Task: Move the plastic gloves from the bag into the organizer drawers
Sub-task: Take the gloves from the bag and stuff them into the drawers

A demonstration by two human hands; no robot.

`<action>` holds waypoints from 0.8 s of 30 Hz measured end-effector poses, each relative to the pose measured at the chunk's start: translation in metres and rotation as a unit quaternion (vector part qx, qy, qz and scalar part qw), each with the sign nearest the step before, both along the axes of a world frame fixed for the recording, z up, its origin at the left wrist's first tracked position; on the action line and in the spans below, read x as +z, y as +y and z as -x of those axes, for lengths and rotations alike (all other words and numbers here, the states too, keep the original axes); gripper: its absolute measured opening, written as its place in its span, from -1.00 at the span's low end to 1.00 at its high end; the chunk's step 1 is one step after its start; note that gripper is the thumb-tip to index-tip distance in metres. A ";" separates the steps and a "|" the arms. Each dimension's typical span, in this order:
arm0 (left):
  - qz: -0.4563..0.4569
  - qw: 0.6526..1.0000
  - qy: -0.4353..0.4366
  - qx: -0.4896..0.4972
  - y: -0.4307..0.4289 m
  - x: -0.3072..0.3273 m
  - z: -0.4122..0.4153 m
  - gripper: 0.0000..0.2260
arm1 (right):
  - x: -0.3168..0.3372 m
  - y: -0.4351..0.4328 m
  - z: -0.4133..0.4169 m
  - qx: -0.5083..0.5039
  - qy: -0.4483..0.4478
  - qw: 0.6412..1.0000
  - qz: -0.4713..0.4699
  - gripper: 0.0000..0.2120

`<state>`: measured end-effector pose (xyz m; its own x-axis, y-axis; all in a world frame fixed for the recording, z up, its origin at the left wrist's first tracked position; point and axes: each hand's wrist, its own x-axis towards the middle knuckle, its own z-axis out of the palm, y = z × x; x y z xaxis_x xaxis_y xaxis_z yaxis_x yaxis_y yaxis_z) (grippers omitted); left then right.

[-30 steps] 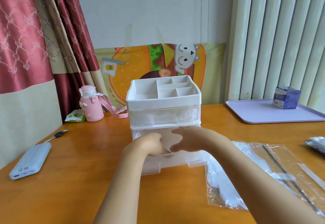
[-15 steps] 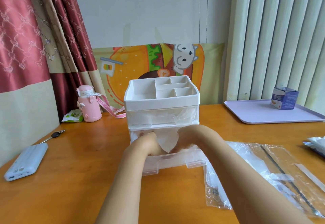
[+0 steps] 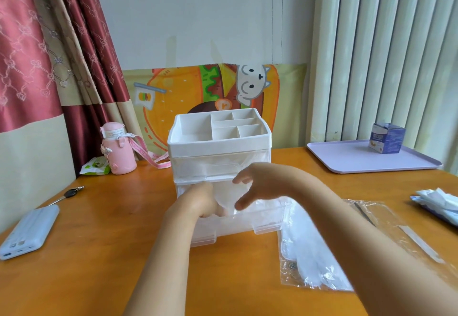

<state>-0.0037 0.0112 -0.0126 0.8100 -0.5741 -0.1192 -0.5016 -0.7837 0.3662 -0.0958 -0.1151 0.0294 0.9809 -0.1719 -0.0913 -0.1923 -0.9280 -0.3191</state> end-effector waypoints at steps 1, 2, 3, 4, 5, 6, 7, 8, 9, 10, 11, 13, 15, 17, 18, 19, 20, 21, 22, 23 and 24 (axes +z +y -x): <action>0.013 1.000 -0.002 0.015 0.002 0.006 0.005 -0.59 | 0.007 -0.004 0.011 0.004 -0.026 0.999 -0.024 -0.44; 0.027 0.999 -0.009 0.024 0.004 0.013 0.010 -0.63 | 0.013 -0.009 0.023 0.007 -0.052 0.998 -0.040 -0.52; 0.045 0.998 -0.021 0.026 0.005 0.020 0.012 -0.72 | 0.017 -0.016 0.035 0.006 -0.078 0.996 -0.052 -0.61; 0.067 0.997 -0.032 0.019 0.006 0.026 0.016 -0.80 | 0.020 -0.024 0.046 -0.002 -0.103 0.993 -0.059 -0.70; 0.090 0.995 -0.049 0.007 0.007 0.031 0.021 -0.80 | 0.020 -0.033 0.056 -0.014 -0.124 0.990 -0.061 -0.77; 0.115 0.991 -0.067 -0.012 0.006 0.035 0.027 -0.75 | 0.018 -0.043 0.065 -0.031 -0.142 0.988 -0.059 -0.80; 0.147 0.985 -0.088 -0.034 0.004 0.038 0.035 -0.70 | 0.014 -0.054 0.072 -0.054 -0.155 0.985 -0.054 -0.79; 0.187 0.975 -0.104 -0.060 0.000 0.041 0.045 -0.70 | 0.010 -0.064 0.079 -0.083 -0.167 0.981 -0.052 -0.73; 0.228 0.963 -0.115 -0.086 -0.006 0.043 0.058 -0.68 | 0.005 -0.075 0.086 -0.113 -0.179 0.976 -0.051 -0.68; 0.265 0.951 -0.121 -0.107 -0.014 0.042 0.070 -0.65 | 0.000 -0.086 0.091 -0.139 -0.189 0.971 -0.049 -0.63; 0.289 0.941 -0.121 -0.128 -0.024 0.038 0.081 -0.63 | -0.006 -0.096 0.097 -0.162 -0.194 0.966 -0.046 -0.60; 0.302 0.932 -0.101 -0.171 -0.046 0.022 0.097 -0.64 | -0.019 -0.118 0.108 -0.200 -0.188 0.961 -0.035 -0.58; 0.283 0.932 -0.069 -0.217 -0.066 0.003 0.108 -0.70 | -0.035 -0.141 0.118 -0.222 -0.163 0.960 -0.038 -0.62; 0.257 0.932 -0.050 -0.249 -0.079 -0.016 0.114 -0.77 | -0.055 -0.161 0.124 -0.235 -0.131 0.962 -0.044 -0.67; 0.247 0.932 -0.047 -0.262 -0.083 -0.025 0.116 -0.79 | -0.064 -0.169 0.125 -0.242 -0.121 0.961 -0.051 -0.70; 0.234 0.933 -0.040 -0.271 -0.089 -0.032 0.120 -0.81 | -0.073 -0.178 0.129 -0.251 -0.115 0.959 -0.063 -0.72; 0.220 0.935 -0.029 -0.277 -0.094 -0.041 0.124 -0.81 | -0.082 -0.187 0.132 -0.257 -0.107 0.958 -0.069 -0.74; 0.203 0.938 -0.019 -0.280 -0.098 -0.049 0.126 -0.79 | -0.089 -0.193 0.133 -0.258 -0.093 0.960 -0.062 -0.78; 0.188 0.941 -0.013 -0.282 -0.101 -0.057 0.127 -0.74 | -0.094 -0.200 0.135 -0.259 -0.073 0.962 -0.046 -0.82; 0.169 0.944 -0.011 -0.283 -0.103 -0.065 0.126 -0.67 | -0.098 -0.206 0.137 -0.259 -0.053 0.964 -0.031 -0.83; 0.149 0.948 -0.011 -0.280 -0.105 -0.074 0.124 -0.60 | -0.100 -0.213 0.139 -0.260 -0.037 0.965 -0.023 -0.82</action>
<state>-0.1281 -0.0943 -0.0866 0.3690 -0.9204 0.1296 -0.8188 -0.2559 0.5140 -0.2350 -0.3278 -0.0710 0.7671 -0.6400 -0.0432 -0.6033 -0.6970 -0.3875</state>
